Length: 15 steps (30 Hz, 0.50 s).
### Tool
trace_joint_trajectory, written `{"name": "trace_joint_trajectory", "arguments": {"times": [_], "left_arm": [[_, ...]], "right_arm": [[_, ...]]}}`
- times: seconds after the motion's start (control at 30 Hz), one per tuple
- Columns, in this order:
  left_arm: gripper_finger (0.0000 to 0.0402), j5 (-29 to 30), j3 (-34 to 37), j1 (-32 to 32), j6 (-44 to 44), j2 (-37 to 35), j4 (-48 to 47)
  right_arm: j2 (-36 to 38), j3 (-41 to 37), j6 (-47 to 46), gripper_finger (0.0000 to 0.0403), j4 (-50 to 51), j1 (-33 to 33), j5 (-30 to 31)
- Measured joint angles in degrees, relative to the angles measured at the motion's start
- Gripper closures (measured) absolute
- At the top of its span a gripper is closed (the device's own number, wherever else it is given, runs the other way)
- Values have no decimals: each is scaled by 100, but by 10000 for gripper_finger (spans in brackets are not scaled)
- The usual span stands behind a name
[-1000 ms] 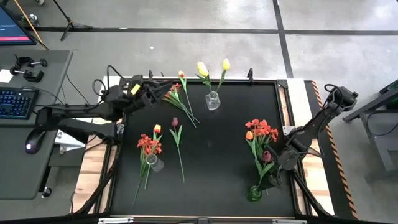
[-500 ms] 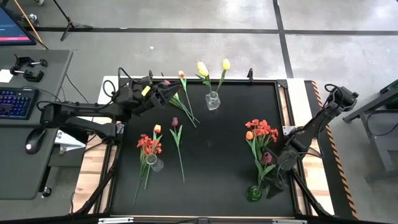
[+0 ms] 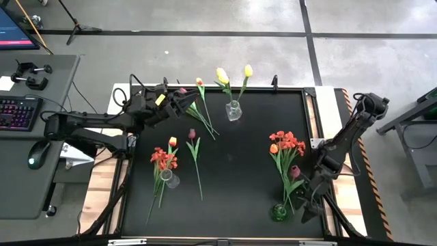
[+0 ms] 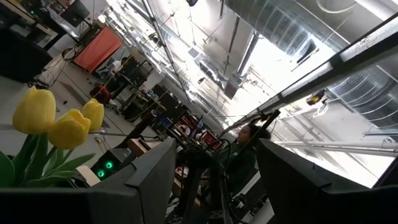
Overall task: Sort flowers into vase by color
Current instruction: Adjust the green vase
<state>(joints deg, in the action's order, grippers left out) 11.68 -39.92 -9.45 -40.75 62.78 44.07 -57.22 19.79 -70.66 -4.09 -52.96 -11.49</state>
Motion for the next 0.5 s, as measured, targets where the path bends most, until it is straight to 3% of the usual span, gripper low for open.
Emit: {"name": "trace_joint_trajectory", "arguments": {"times": [0.17, 0.5], "left_arm": [[190, 0, 0, 0, -9, 0, -2], [190, 1, 0, 0, -13, 0, -2]], "right_arm": [[-81, 0, -284, 4, 10, -323, 771], [-167, 0, -709, 4, 32, -960, 855]]}}
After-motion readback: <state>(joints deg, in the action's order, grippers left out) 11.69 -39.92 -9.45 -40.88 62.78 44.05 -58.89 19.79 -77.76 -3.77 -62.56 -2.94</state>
